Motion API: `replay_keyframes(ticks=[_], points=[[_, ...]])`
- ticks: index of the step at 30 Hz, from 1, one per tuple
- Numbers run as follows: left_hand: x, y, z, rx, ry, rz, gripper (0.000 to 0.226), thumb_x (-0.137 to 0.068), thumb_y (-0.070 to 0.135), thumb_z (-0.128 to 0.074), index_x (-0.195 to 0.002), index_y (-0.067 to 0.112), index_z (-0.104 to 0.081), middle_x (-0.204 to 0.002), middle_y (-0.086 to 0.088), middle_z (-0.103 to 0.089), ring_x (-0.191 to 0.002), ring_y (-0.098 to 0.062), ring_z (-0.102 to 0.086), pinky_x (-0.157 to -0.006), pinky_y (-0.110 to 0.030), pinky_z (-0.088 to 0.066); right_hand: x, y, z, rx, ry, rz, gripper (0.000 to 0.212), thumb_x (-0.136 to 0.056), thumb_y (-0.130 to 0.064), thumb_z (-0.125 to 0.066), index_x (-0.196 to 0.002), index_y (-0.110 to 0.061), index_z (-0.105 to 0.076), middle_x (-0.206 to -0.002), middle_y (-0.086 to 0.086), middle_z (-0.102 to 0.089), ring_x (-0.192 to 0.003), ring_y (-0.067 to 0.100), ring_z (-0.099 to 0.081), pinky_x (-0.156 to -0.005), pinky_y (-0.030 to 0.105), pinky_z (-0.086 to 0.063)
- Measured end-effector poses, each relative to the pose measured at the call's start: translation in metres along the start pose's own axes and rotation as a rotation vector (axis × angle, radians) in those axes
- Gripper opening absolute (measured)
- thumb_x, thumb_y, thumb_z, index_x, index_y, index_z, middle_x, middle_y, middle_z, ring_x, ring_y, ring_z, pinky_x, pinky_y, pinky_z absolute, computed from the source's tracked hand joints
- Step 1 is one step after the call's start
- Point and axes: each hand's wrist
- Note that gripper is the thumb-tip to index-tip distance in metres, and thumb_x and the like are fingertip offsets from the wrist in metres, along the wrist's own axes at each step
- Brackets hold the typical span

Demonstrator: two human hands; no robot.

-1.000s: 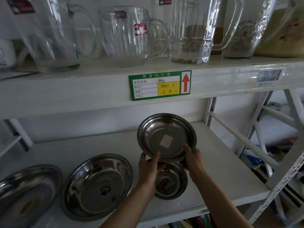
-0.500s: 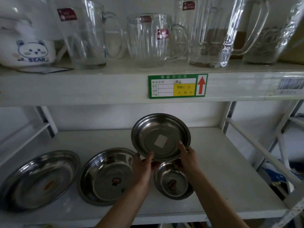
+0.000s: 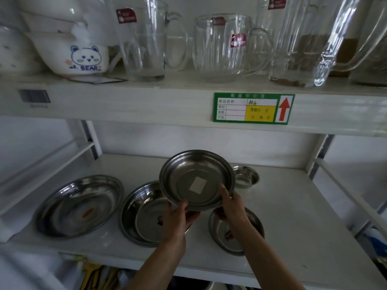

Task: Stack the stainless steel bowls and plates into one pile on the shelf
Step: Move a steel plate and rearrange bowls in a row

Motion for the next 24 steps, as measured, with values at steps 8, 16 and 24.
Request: replay_keyframes(ticks=[8, 16, 24], points=[[0.007, 0.009, 0.013, 0.032, 0.044, -0.020, 0.045, -0.092, 0.006, -0.053, -0.135, 0.017, -0.048, -0.124, -0.018, -0.063, -0.106, -0.034, -0.065, -0.074, -0.035, -0.061, 0.001, 0.005, -0.012, 0.069, -0.068, -0.004, 0.052, -0.094, -0.052, -0.046, -0.114, -0.005, -0.054, -0.094, 0.019, -0.067, -0.055, 0.023, -0.064, -0.049, 0.030, -0.054], [0.012, 0.012, 0.023, 0.040, 0.014, -0.050, 0.047, -0.092, 0.007, -0.054, -0.137, 0.016, -0.046, -0.123, -0.017, -0.063, -0.101, -0.028, -0.067, -0.075, -0.036, -0.061, -0.003, 0.005, 0.004, 0.090, -0.043, 0.049, 0.053, -0.097, -0.053, -0.038, -0.118, -0.008, -0.056, -0.097, 0.011, -0.068, -0.051, 0.019, -0.059, -0.047, 0.027, -0.048], [0.011, 0.005, 0.021, 0.029, 0.044, -0.041, 0.038, -0.092, 0.006, -0.052, -0.129, 0.008, -0.053, -0.113, -0.017, -0.067, -0.080, -0.020, -0.073, -0.076, -0.032, -0.059, -0.026, 0.026, 0.045, 0.211, 0.146, 0.084, 0.042, -0.090, -0.054, -0.051, -0.101, -0.015, -0.060, -0.087, 0.010, -0.072, -0.079, 0.033, -0.069, -0.075, 0.049, -0.057]])
Point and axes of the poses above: each hand's wrist, its own x-axis away from the middle knuckle, its own z-axis out of the back of the hand, y = z × x
